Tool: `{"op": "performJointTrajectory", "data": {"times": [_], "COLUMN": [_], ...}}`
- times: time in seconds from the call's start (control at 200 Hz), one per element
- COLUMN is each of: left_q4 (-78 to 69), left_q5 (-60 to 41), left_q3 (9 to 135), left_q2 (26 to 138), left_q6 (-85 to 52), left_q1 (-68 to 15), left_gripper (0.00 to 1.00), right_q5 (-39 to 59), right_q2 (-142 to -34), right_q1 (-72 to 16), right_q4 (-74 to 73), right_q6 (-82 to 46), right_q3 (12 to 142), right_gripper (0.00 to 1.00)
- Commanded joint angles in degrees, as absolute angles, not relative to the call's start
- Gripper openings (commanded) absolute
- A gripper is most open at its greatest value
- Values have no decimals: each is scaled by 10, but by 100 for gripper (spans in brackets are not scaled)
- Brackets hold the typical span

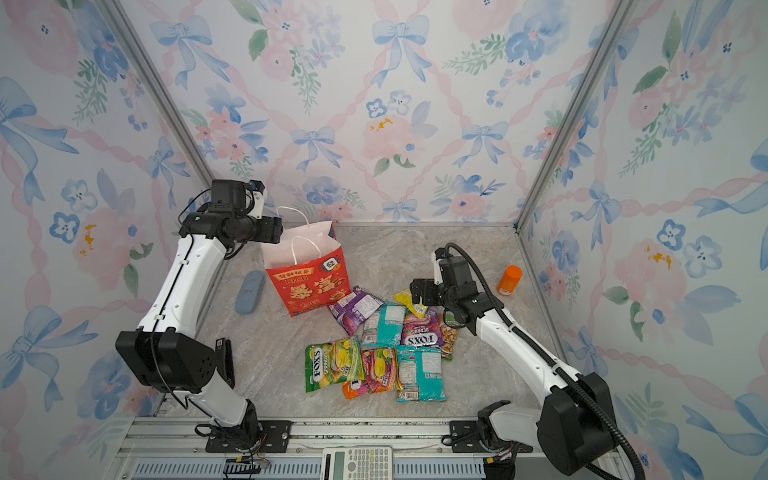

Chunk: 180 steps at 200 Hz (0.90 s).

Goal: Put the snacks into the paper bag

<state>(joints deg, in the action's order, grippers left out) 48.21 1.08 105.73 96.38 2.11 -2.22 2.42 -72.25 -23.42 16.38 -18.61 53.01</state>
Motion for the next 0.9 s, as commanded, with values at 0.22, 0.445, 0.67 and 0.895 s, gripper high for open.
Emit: {"op": "performJointTrajectory", "data": {"times": [0.22, 0.445, 0.67, 0.895], "left_q4": [518, 523, 528, 536], "left_q5": [30, 16, 16, 9], "left_q3": [1075, 1096, 1104, 1101], "left_q2": [1004, 1028, 1038, 1029], "left_q6": [52, 54, 50, 31], "left_q1": [-38, -41, -42, -43], "left_gripper": [88, 88, 83, 68], "right_q5": [36, 42, 40, 42], "right_q2": [-722, -727, -723, -728], "right_q1": [-240, -243, -244, -245], "right_q4": [167, 163, 166, 162], "right_q6": [-188, -195, -195, -196], "right_q3": [555, 559, 554, 553], "right_gripper": [97, 97, 97, 97]}}
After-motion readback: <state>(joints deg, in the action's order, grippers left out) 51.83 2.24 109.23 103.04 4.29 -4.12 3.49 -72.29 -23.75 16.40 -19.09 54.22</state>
